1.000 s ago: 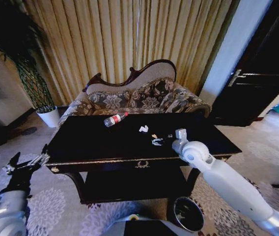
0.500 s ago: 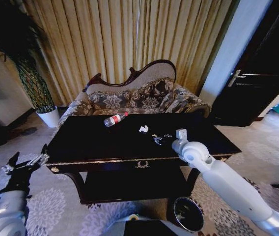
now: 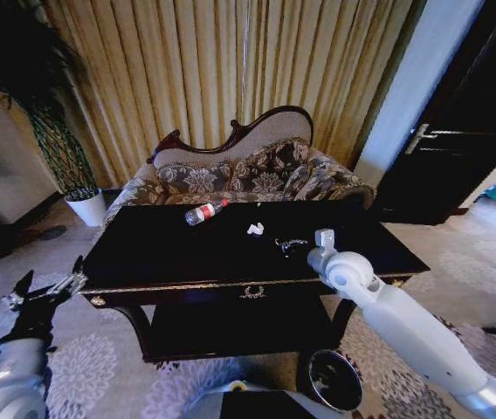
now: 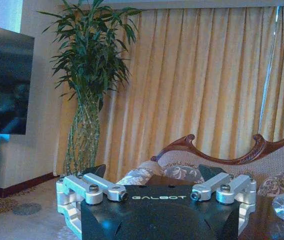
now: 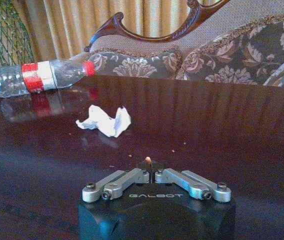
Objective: Move to the front of the table and place the trash on the table into the trash bin.
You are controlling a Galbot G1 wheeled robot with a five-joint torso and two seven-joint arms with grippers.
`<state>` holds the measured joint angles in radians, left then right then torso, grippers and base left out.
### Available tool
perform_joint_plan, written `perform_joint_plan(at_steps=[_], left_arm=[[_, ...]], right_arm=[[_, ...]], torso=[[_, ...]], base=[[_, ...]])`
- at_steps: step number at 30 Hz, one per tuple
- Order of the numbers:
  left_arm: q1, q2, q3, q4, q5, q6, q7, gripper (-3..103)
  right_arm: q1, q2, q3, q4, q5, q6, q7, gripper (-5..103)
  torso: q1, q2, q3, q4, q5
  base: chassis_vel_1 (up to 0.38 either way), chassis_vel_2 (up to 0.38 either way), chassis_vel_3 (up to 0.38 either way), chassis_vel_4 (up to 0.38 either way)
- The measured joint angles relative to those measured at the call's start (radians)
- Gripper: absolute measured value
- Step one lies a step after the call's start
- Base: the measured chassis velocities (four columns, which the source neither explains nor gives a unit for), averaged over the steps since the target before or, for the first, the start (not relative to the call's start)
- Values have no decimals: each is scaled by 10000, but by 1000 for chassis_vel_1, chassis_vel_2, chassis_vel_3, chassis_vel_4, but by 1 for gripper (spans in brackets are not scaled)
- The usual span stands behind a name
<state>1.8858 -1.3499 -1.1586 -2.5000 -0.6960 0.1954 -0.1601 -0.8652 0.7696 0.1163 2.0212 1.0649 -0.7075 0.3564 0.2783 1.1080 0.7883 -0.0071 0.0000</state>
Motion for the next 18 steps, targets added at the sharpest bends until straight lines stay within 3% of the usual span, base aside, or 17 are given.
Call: perform_joint_plan(at_steps=[18], left_arm=[[-7,35,34,0,4,-2,23,100]], right_arm=[[-283,-216,718,317,179,326,2,0]], torso=[[0,-2,1,-1,0]], base=[[0,0,0,0]])
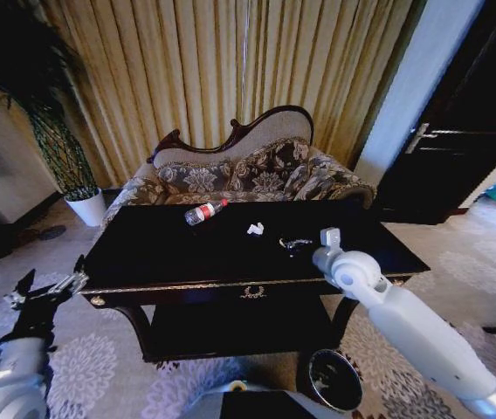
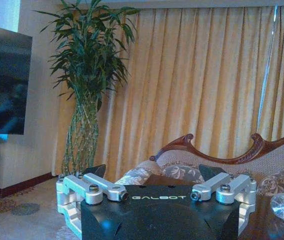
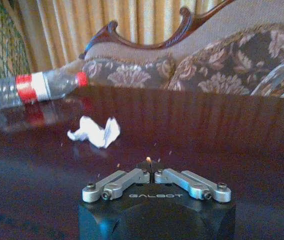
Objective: Move to the front of the table and place the trash on the table into the trash bin.
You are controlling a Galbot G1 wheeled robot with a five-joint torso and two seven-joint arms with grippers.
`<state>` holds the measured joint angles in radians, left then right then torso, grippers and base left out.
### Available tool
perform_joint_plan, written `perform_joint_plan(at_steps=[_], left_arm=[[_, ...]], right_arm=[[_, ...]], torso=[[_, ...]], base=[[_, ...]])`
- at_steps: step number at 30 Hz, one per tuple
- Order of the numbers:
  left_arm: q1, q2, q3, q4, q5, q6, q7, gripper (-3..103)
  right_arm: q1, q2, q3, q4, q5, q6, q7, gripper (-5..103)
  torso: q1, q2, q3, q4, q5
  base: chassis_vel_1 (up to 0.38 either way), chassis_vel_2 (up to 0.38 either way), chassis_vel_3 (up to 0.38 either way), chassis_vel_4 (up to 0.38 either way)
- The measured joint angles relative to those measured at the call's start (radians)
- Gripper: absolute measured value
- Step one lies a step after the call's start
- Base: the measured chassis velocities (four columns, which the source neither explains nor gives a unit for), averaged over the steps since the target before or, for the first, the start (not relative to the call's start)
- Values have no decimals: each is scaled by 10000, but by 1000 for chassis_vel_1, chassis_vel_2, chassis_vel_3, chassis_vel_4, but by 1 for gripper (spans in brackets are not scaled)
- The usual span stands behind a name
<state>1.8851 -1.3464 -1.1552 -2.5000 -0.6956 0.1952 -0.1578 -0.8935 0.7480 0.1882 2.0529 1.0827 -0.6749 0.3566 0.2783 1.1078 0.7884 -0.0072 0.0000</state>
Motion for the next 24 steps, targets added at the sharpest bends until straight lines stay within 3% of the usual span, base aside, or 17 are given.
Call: perform_joint_plan(at_steps=[15,24], left_arm=[[-30,53,51,0,0,-10,40,100],[-164,98,76,0,-117,-31,224,100]], right_arm=[[-1000,-269,1500,435,-49,669,-466,0],[-2726,-273,2937,825,-956,2089,-912,0]], torso=[[0,0,-1,0,0],[-1,2,-2,-3,0]], base=[[0,0,0,0],[0,0,0,0]])
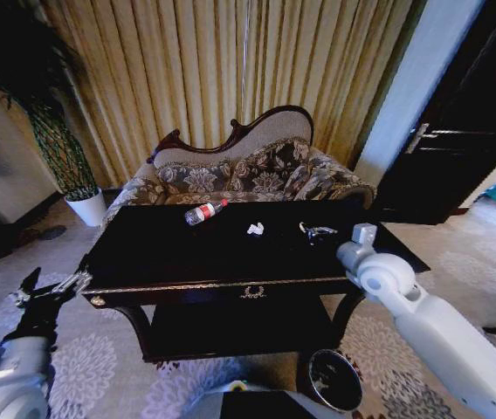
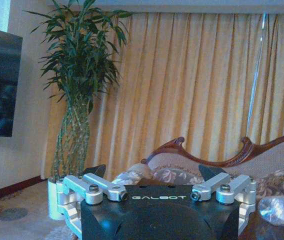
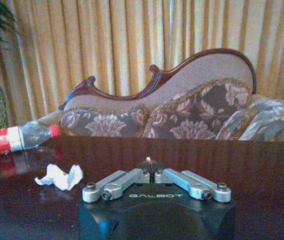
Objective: Move to the front of the table and place the trash on the table into the trash bin.
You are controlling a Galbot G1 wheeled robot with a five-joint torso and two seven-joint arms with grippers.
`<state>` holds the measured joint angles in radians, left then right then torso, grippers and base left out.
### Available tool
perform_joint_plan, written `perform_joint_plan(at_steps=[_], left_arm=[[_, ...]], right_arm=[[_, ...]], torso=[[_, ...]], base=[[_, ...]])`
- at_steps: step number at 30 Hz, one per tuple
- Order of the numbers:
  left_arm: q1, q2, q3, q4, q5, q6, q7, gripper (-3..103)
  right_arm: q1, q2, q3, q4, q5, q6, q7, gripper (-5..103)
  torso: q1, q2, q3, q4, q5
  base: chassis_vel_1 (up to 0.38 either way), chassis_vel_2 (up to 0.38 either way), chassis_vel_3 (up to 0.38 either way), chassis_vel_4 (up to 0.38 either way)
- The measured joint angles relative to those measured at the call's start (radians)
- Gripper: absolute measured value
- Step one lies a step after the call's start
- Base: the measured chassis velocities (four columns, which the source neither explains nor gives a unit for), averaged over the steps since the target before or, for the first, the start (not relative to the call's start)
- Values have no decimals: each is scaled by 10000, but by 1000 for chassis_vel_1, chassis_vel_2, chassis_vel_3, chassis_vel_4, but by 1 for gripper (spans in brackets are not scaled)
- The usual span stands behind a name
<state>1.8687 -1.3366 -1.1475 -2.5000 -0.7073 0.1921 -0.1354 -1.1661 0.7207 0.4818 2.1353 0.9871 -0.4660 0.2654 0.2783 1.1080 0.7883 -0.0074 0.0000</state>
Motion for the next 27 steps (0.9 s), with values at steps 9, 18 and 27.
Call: perform_joint_plan(at_steps=[9,18,27], left_arm=[[-20,70,132,0,-48,12,1,100],[24,291,154,0,-186,13,37,100],[12,354,84,0,-259,16,184,100]], right_arm=[[-676,-48,728,87,-225,702,180,0],[-1514,201,1738,174,-633,1443,425,0],[-1978,710,2407,150,-1012,1562,425,0]], torso=[[1,0,0,3,-1],[0,0,0,3,-1],[0,0,0,2,-1]], base=[[0,0,0,0],[0,0,0,0],[0,0,0,0]])
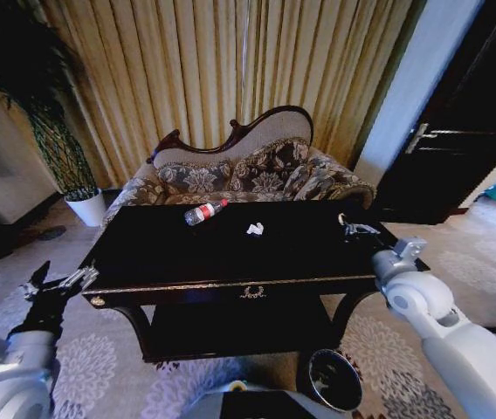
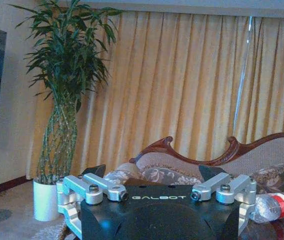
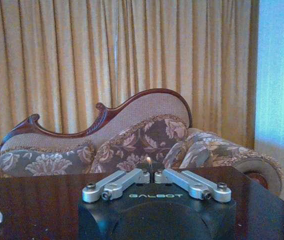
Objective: Move to the front of the table and place the trash on the table into the trash bin.
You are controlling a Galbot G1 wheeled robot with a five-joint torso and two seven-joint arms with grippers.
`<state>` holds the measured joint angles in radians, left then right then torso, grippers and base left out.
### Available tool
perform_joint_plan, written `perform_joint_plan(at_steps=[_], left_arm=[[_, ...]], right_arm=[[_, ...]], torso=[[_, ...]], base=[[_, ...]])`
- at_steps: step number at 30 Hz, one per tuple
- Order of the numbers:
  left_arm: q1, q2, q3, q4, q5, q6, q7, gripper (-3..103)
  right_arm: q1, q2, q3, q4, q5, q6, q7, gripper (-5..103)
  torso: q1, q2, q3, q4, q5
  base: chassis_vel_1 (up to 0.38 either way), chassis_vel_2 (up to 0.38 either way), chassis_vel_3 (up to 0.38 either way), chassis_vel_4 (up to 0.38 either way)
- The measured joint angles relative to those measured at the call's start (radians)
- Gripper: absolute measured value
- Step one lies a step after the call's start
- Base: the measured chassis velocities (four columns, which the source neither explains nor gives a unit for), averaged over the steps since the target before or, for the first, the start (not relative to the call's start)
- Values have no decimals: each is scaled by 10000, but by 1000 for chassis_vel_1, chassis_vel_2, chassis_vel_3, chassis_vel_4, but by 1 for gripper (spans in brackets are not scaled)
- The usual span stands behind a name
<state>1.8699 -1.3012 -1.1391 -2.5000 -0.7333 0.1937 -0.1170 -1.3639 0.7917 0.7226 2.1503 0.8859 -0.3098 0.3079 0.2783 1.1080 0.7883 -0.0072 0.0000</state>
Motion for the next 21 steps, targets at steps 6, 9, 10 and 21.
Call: perform_joint_plan(at_steps=[6,9,10,21], left_arm=[[0,-27,-77,0,-13,-24,55,100],[-88,-59,-32,0,17,-26,81,100],[-128,-55,-23,0,23,-22,83,100],[-142,13,-79,0,23,-2,83,100]], right_arm=[[-184,169,198,35,-171,121,40,0],[-207,170,270,25,-148,188,43,0],[-218,170,290,24,-136,210,43,0],[-470,342,545,212,-112,246,43,0]], torso=[[0,0,0,0,0],[0,0,0,2,0],[0,0,0,0,-1],[0,0,0,0,0]], base=[[0,0,0,0],[0,0,0,0],[0,0,0,0],[0,0,0,0]])
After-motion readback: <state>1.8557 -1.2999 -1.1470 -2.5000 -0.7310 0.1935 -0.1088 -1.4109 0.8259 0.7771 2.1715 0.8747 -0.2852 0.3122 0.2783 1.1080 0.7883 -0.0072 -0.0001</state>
